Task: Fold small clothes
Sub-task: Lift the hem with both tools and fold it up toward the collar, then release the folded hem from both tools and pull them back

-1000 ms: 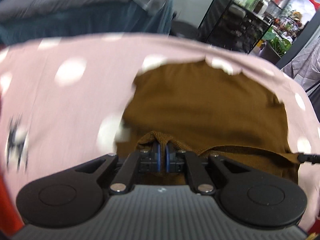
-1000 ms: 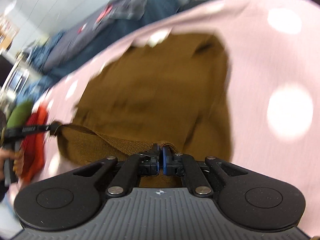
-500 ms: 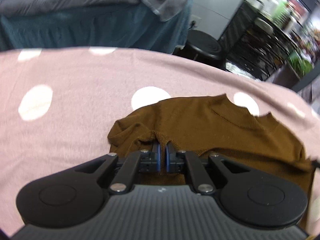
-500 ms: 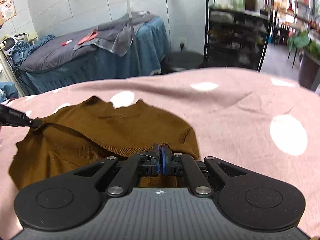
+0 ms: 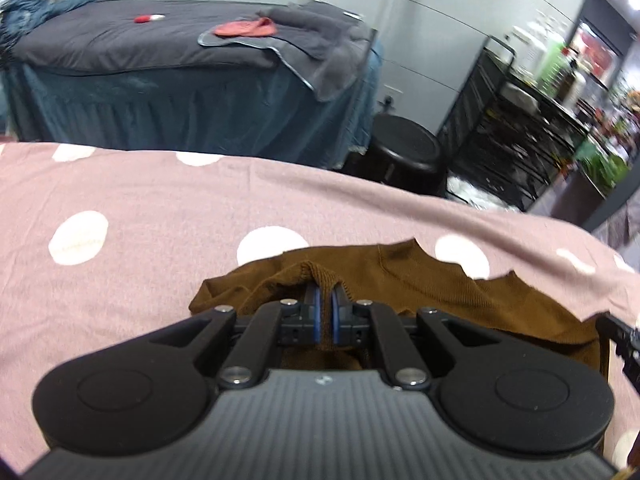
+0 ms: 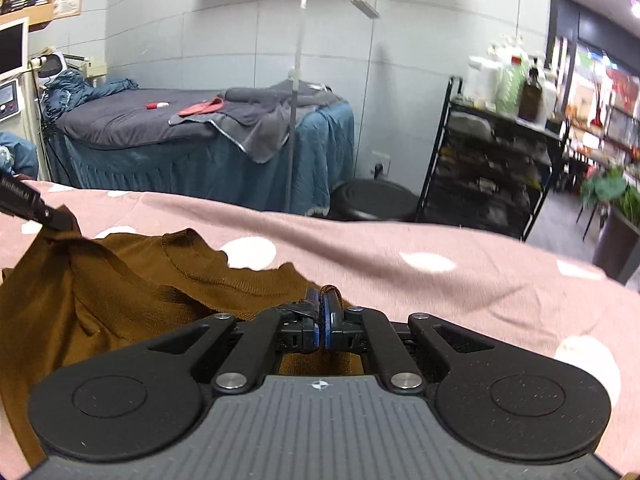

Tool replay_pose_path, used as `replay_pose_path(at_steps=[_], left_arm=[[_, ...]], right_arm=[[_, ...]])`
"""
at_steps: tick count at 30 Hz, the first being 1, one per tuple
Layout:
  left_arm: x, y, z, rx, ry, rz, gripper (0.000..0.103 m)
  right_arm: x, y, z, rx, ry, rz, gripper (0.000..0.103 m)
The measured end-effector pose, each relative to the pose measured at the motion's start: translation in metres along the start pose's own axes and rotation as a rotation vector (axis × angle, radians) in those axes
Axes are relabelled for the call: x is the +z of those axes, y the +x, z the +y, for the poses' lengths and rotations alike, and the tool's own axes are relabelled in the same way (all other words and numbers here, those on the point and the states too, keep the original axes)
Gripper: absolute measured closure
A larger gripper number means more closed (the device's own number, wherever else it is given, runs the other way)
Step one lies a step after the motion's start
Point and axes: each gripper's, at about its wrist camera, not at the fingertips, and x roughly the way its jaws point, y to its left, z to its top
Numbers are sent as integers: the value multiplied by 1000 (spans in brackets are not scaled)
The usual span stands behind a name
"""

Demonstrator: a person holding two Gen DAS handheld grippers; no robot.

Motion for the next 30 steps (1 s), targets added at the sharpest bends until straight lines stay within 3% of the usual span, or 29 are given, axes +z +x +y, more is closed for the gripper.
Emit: replay_pose_path(at_steps=[6, 8, 10, 13, 14, 16, 17, 18, 19, 20, 21, 22, 23, 24, 26, 28, 30], left_arm=[[-1, -20, -22, -19, 20, -36, 98], [-2, -8, -25, -4, 34, 10, 98], [-4, 15, -16, 7, -37, 84, 98], [-7, 31, -7, 30, -58, 22, 98], [-9, 34, -2, 15, -84, -9, 94], [-12, 40, 7, 68, -118, -55, 89], [-12, 43, 12, 81, -139, -57, 75], [-12, 45, 16, 80, -168, -53, 62], [-12, 46, 20, 71, -190, -41, 33], [-12, 44, 21, 59, -197, -43, 26], [-13, 38, 22, 46, -190, -67, 26], [-14, 31, 23, 44, -175, -92, 22], [-15, 25, 23, 58, -160, -103, 6], [-17, 18, 24, 87, -152, -101, 0], [-24, 0, 28, 129, -156, -106, 0], [-35, -21, 32, 121, -158, -82, 0], [-52, -44, 31, 149, -155, -65, 0]], right_arm=[[-5, -4, -14, -6, 26, -27, 99], [-7, 0, -19, 7, 54, 7, 99], [-11, 8, -18, 1, 52, 27, 99], [-12, 15, -11, -29, 14, 38, 99], [-14, 15, -9, -46, 1, 31, 99], [-19, 21, -5, -91, -31, 50, 99], [-21, 26, -3, -130, -64, 65, 98], [-24, 28, -1, -170, -90, 66, 82], [-26, 28, 0, -200, -102, 61, 71], [-27, 27, 1, -222, -106, 57, 42], [-27, 23, 0, -232, -101, 47, 25], [-27, 16, -1, -237, -94, 19, 24], [-26, 11, -2, -231, -84, -2, 23], [-24, 6, -2, -219, -72, -2, 23], [-22, -1, -2, -192, -51, 10, 23], [-21, -12, 3, -170, -49, -4, 23], [-19, -24, 11, -148, -54, -12, 12]])
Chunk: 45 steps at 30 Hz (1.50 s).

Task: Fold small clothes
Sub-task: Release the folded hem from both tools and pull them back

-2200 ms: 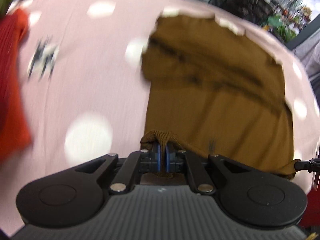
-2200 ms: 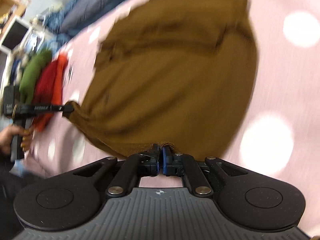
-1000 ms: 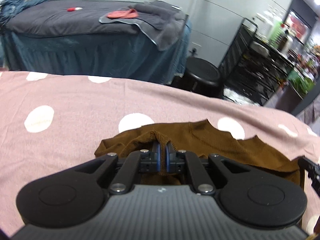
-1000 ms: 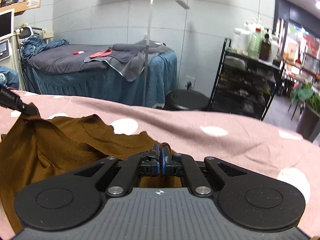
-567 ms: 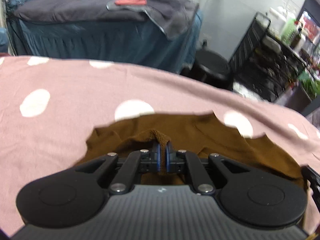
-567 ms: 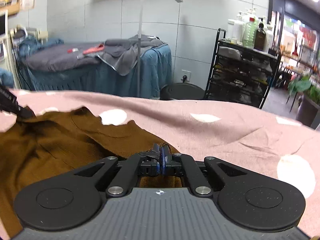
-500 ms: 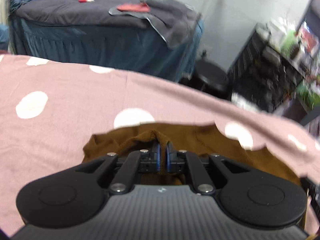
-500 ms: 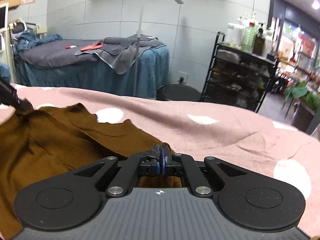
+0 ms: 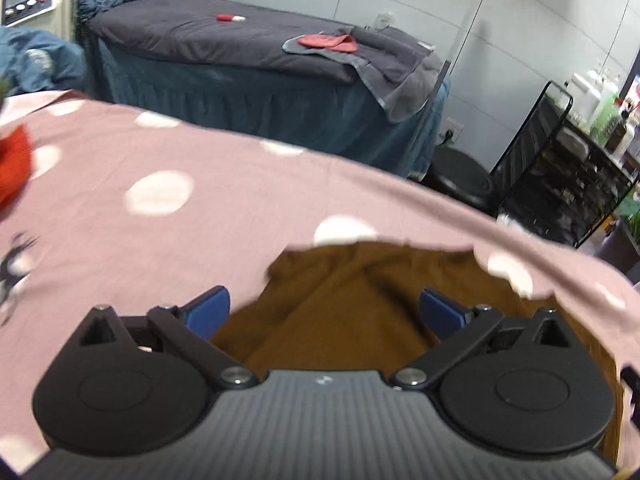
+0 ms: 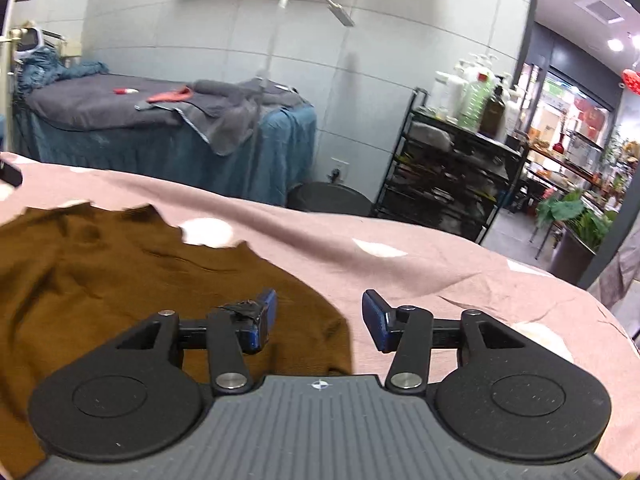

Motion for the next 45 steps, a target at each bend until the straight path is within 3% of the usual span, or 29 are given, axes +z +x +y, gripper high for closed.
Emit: replay_pose_path(at_steps=[2, 6, 9, 13, 16, 19, 21, 23, 26, 31, 35, 37, 39, 45], left_arm=[[-19, -26, -1, 47, -1, 9, 0], [-64, -81, -11, 61, -55, -2, 0], [-87, -120, -27, -9, -69, 11, 0], [-102, -165, -54, -205, -107, 75, 0], [-97, -199, -83, -352, -21, 52, 2], [-93, -235, -98, -329, 45, -56, 1], [-88, -245, -101, -380, 101, -88, 0], [-77, -253, -108, -435, 123, -68, 1], [-42, -275, -128, -484, 191, -95, 0], [40, -313, -172, -549, 286, -158, 0], [107, -311, -200, -612, 347, -165, 0], [122, -292, -213, -548, 376, -129, 0], [123, -265, -221, -473, 392, -79, 0], [81, -169, -209, -337, 354, 46, 0]], right_arm=[[2, -14, 6, 25, 19, -2, 4], [3, -37, 22, 82, 15, 14, 4], [1, -53, 36, 118, -21, 42, 1], [0, -69, 54, 160, -61, 79, 0], [4, -75, 65, 180, -70, 104, 0], [12, -77, 60, 213, 42, 126, 0], [18, -76, 55, 177, 112, 143, 0], [25, -73, 48, 149, 180, 178, 0], [47, -79, 33, 138, 247, 142, 0], [119, -86, -12, 223, 326, 39, 0], [185, -72, -55, 302, 369, 52, 0], [198, -66, -73, 322, 387, 18, 0], [193, -53, -85, 320, 414, 16, 0], [137, -5, -100, 337, 450, 195, 0]])
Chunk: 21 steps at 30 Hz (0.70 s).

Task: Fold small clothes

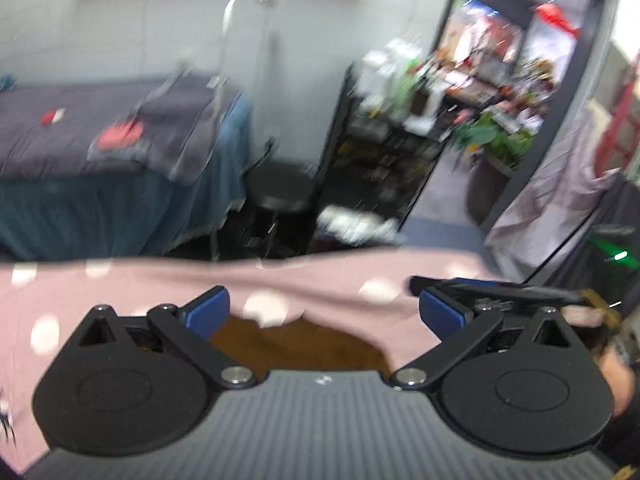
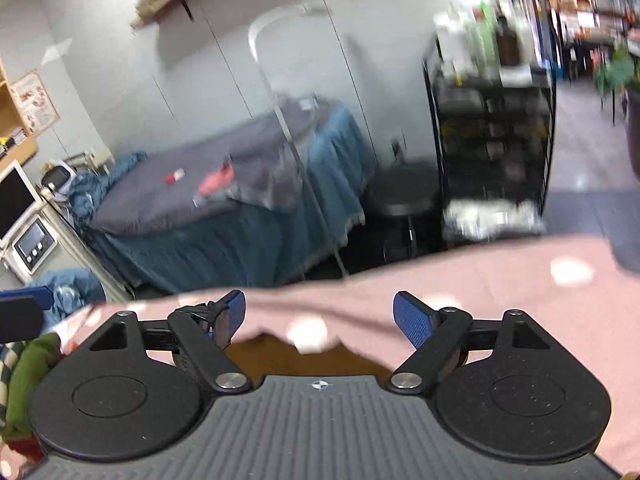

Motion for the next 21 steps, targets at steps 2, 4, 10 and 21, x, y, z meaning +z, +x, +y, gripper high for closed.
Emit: replay_pose_path(at_steps=[2, 4, 10, 21], left_arm=[[-23, 28, 13, 24, -31, 81, 0], [-44, 56, 28, 54, -64, 165, 0], [-85, 98, 57, 59, -105, 272, 0], [-109, 119, 47, 40, -85, 349, 0]], right_arm=[[-15, 14, -12, -3, -2, 75, 0], [-28, 28, -23, -3, -3, 142, 0], [-67, 38, -33, -25, 36, 222, 0], [-82, 47, -39, -56, 27, 253, 0]])
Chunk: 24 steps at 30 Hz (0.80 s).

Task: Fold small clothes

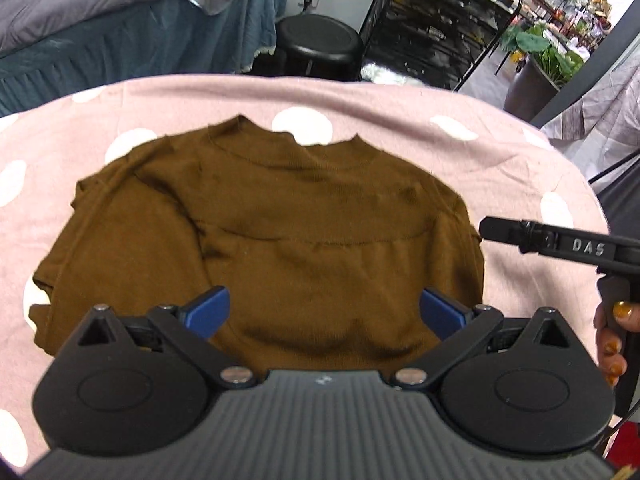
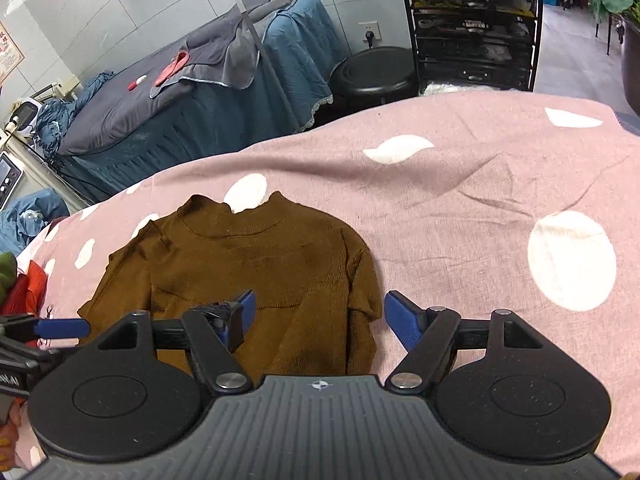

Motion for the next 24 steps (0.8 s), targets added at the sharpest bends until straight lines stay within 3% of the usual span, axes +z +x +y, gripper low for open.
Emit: replay_pose_path(at_steps=[4, 7, 9, 11, 14, 16, 17, 22, 24], left_arm=[[-17, 10, 1, -1, -73, 33, 0], [-48, 21, 7, -135, -206, 76, 3], [-70, 33, 2, -180, -255, 123, 16], [-86, 47, -4, -224, -313, 203, 46], [-101, 67, -18, -374, -433, 275, 45], [-105, 88, -36, -392, -439, 358, 46], [-107, 95, -42, -396, -454, 363, 46], [-98, 105, -52, -431, -516, 186, 47], [-94, 113, -47, -446, -589, 169, 61]], right_arm=[[-4, 4, -7, 7, -7, 32, 0], [-7, 7, -19, 19, -4, 52, 0], [-7, 8, -27, 26, -14, 54, 0], [-5, 12, -38, 60, -13, 58, 0], [-2, 19, -48, 105, -7, 65, 0], [0, 27, -50, 102, -25, 78, 0], [0, 33, -50, 95, -31, 89, 0], [1, 49, -47, 130, -54, 118, 5], [1, 51, -44, 141, -60, 114, 8]])
